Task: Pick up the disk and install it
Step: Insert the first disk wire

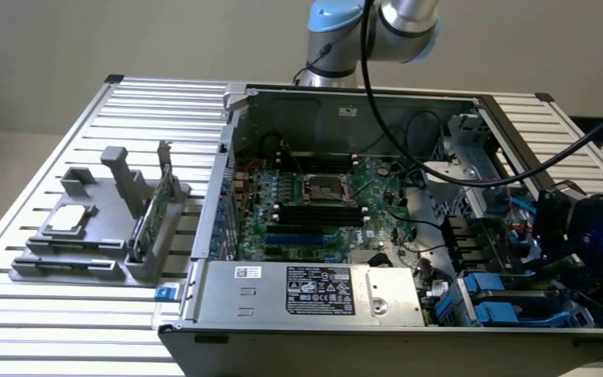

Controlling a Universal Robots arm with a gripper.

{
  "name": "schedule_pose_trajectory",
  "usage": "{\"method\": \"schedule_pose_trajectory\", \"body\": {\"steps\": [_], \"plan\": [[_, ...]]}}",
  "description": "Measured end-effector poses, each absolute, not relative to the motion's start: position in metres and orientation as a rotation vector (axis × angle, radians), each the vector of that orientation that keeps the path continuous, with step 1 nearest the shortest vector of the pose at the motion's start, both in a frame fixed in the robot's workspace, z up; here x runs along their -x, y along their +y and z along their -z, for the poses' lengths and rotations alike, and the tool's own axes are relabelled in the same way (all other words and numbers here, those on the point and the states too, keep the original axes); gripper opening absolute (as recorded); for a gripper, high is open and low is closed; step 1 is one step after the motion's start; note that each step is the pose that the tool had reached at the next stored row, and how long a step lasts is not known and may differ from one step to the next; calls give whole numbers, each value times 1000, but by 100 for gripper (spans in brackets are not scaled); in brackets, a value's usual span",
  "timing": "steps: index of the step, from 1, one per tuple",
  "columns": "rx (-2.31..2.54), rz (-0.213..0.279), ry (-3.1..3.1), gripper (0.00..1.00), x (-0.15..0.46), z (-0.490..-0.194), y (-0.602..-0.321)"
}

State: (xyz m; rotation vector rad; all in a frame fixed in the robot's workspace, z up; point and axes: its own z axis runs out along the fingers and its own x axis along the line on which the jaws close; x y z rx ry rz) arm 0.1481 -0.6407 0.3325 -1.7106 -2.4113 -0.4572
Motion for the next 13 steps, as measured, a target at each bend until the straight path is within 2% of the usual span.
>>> {"method": "schedule_pose_trajectory", "body": {"steps": [13], "plan": [[1735, 455, -2386, 16, -141, -343, -642]]}}
